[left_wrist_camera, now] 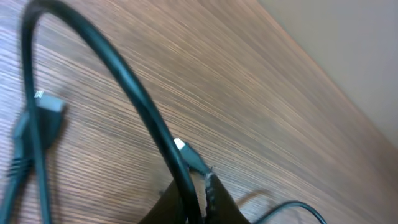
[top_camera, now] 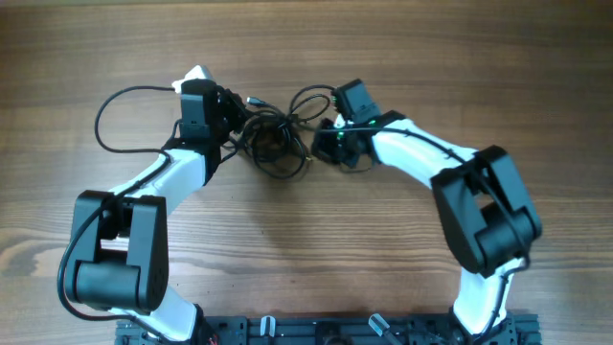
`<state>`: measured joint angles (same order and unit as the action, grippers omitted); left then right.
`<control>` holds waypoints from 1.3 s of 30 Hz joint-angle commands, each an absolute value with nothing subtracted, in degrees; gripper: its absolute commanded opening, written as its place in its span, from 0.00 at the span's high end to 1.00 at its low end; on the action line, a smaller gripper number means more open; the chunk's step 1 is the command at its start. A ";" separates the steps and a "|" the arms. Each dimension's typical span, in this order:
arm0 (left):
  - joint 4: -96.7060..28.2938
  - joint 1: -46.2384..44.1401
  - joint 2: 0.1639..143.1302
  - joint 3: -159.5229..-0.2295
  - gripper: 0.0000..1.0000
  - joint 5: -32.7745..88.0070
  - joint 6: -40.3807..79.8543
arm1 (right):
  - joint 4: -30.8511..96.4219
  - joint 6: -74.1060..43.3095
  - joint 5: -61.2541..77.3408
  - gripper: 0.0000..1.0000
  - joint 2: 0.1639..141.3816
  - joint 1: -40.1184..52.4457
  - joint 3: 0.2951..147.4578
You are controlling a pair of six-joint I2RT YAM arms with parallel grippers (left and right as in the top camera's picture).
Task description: Untangle cables
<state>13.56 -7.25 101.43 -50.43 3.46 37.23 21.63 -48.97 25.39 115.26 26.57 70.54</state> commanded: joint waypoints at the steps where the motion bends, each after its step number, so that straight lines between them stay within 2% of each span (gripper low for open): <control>1: 11.84 -5.15 102.30 -50.59 0.90 -0.97 38.09 | 27.09 -39.79 31.62 0.96 110.83 23.94 70.48; 6: 11.40 -4.56 102.89 -50.59 0.85 0.67 40.99 | 26.70 -39.20 31.59 0.95 110.80 23.40 70.48; 8: 11.40 -5.06 103.74 -50.59 0.78 2.37 40.97 | 26.61 -39.20 31.57 0.95 110.80 23.44 70.48; 9: 11.38 -5.23 104.03 -50.59 0.68 2.52 40.97 | 26.59 -39.18 31.55 0.95 110.80 23.57 70.48; 11: 11.29 -5.98 104.71 -50.59 0.16 2.57 40.42 | 26.44 -39.20 31.42 0.94 110.80 23.81 70.48; 12: 11.35 -6.26 104.71 -50.59 0.12 3.22 38.85 | 26.46 -39.13 31.40 0.94 110.80 23.94 70.48; 16: 9.39 -7.20 104.64 -50.78 0.14 8.54 30.02 | 26.89 -38.89 31.40 0.93 110.80 24.03 70.48; 18: 5.43 -7.40 104.64 -50.78 0.19 8.54 29.80 | 27.11 -38.11 31.40 0.93 110.80 24.03 70.48; 21: -0.89 -7.40 104.64 -50.81 0.32 11.18 30.24 | 27.81 -37.47 31.40 0.93 110.80 24.03 70.48; 26: -10.90 -7.42 103.48 -51.03 0.32 24.08 30.89 | 29.36 -34.70 31.44 0.93 110.80 24.03 70.48; 30: -23.05 -7.40 99.88 -51.09 0.32 24.69 35.44 | 31.18 -32.23 32.36 0.92 110.80 23.59 70.48; 32: -28.60 -7.40 96.68 -51.46 0.30 24.62 35.35 | 31.73 -30.63 35.33 0.91 110.80 23.59 70.48; 34: -31.88 -7.40 93.17 -52.53 0.20 24.58 35.16 | 31.77 -29.98 39.20 0.89 110.80 23.59 70.48; 37: -35.81 -7.46 86.48 -56.07 0.00 23.53 35.18 | 31.31 -30.06 44.23 0.82 110.80 23.59 70.48; 39: -37.67 -7.49 82.63 -58.43 0.00 21.76 35.16 | 31.53 -30.17 45.60 0.80 110.80 23.62 70.48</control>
<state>-36.27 -7.20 89.01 -53.76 23.00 35.11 31.55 -31.35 39.83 111.87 23.79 70.52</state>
